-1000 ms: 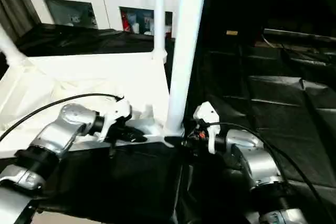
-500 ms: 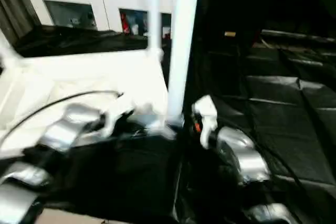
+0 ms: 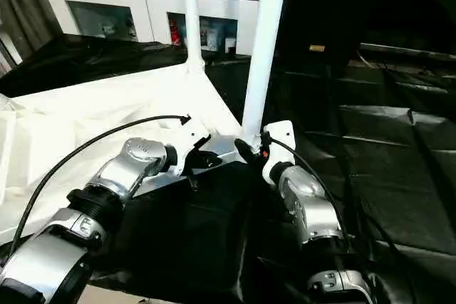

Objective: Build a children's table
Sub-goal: Rotate leg to tighten

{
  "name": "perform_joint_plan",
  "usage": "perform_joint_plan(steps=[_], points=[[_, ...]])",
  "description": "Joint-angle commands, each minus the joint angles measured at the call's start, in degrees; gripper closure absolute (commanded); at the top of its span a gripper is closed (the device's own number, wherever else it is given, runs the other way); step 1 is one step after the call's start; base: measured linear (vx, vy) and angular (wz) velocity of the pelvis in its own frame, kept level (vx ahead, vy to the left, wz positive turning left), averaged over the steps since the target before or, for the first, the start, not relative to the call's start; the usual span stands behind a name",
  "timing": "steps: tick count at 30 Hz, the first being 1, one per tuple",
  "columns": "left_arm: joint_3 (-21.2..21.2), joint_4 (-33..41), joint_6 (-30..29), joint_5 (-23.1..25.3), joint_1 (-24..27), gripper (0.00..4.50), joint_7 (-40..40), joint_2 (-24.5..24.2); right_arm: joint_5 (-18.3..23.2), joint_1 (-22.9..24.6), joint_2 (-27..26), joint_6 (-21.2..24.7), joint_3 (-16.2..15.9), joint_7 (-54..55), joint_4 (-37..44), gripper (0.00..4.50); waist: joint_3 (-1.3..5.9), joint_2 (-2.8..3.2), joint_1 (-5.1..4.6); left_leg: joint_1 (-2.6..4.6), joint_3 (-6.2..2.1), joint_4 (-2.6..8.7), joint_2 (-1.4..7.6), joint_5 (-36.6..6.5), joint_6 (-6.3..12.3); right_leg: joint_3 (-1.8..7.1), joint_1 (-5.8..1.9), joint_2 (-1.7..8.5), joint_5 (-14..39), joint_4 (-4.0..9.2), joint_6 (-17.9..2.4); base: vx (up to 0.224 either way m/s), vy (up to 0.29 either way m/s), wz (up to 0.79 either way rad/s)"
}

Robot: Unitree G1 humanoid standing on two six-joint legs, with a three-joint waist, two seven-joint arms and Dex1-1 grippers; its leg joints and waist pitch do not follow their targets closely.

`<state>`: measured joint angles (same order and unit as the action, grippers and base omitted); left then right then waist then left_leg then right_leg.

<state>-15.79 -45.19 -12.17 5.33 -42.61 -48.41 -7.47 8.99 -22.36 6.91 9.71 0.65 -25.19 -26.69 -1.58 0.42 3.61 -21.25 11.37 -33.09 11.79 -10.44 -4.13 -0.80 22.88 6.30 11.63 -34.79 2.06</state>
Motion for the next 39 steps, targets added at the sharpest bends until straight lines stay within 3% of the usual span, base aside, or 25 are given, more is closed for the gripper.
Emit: perform_joint_plan(steps=[1,3,7,8,11,17,18,22,23,39], points=[[-0.45,-1.62,0.63,0.22,0.94,4.50,0.20,-0.53,-0.47,0.61,0.37,-0.39,-3.15,-3.19,2.10,1.06,2.60,-0.81,0.07,0.34,-0.40,4.13,0.49,-13.67,0.97,0.53,-2.21,0.67,7.17,4.50,-11.33,0.000,0.000,0.00],[-0.50,-1.28,1.16,0.05,1.33,4.50,-1.38,-1.44,-0.32,0.80,1.74,-0.86,-3.17,-4.96,2.78,1.06,2.54,-0.80,0.14,0.41,-0.37,4.09,0.49,-13.29,1.22,0.51,-2.20,0.64,7.00,4.51,-11.36,0.000,0.000,0.00],[-0.75,0.19,1.72,-0.18,2.80,4.50,-6.28,-4.93,1.45,4.30,12.03,-0.92,-4.65,-19.57,8.72,1.06,2.50,-0.84,0.21,0.08,-0.37,3.94,0.52,-13.18,2.66,0.48,-2.56,0.61,5.99,4.39,-11.20,0.000,0.000,0.00],[-0.69,0.22,2.37,-0.26,2.99,4.50,-6.56,-5.20,2.26,4.96,13.14,-0.52,-4.32,-21.10,9.87,1.06,2.48,-0.61,0.32,0.24,-0.39,3.89,0.68,-13.44,2.89,0.55,-2.48,0.70,6.19,4.46,-11.23,0.000,0.000,0.00],[-0.34,0.05,2.58,-0.52,3.09,4.50,-6.63,-5.48,2.70,5.50,14.10,0.45,-3.59,-21.47,11.00,1.06,2.48,-0.86,-0.08,0.10,-0.36,3.87,0.58,-12.95,3.04,0.47,-2.40,0.64,6.31,4.42,-12.05,0.000,0.000,0.00],[0.09,-0.26,3.95,-0.78,2.96,4.50,-7.37,-6.41,2.73,6.70,13.05,1.46,-3.20,-18.38,12.37,1.06,2.50,-0.81,-0.17,0.24,-0.31,3.92,0.62,-13.05,2.45,0.54,-2.15,0.64,7.43,4.49,-12.52,0.000,0.000,0.00],[0.09,0.19,4.21,-0.89,3.18,4.50,-7.59,-6.75,3.93,6.96,12.24,1.76,-2.38,-17.90,13.13,1.06,2.52,-1.06,-0.16,0.21,-0.31,3.92,0.62,-13.09,2.55,0.51,-2.18,0.64,7.40,4.43,-12.56,0.000,0.000,0.00],[-0.01,1.12,4.02,-1.15,3.58,4.50,-8.86,-7.28,5.03,6.95,11.33,3.16,-1.79,-16.85,14.09,1.06,2.50,-0.84,-0.16,0.32,-0.33,3.98,0.76,-12.79,2.57,0.57,-2.07,0.63,6.54,4.36,-12.55,0.000,0.000,0.00],[-0.10,1.28,3.95,-1.10,3.66,4.50,-9.11,-7.39,4.80,6.88,11.29,3.34,-1.80,-16.83,14.20,1.06,2.52,-0.55,-0.13,0.31,-0.34,4.00,0.73,-12.59,2.33,0.56,-2.10,0.61,5.94,4.32,-12.70,0.000,0.000,0.00],[-0.10,1.28,3.95,-1.10,3.66,4.50,-9.11,-7.39,4.80,6.88,11.29,3.34,-1.80,-16.83,14.20,1.06,2.53,-0.64,-0.11,0.33,-0.29,3.92,0.66,-12.51,2.07,0.56,-2.23,0.64,4.84,4.20,-12.95,0.000,0.000,0.00]])
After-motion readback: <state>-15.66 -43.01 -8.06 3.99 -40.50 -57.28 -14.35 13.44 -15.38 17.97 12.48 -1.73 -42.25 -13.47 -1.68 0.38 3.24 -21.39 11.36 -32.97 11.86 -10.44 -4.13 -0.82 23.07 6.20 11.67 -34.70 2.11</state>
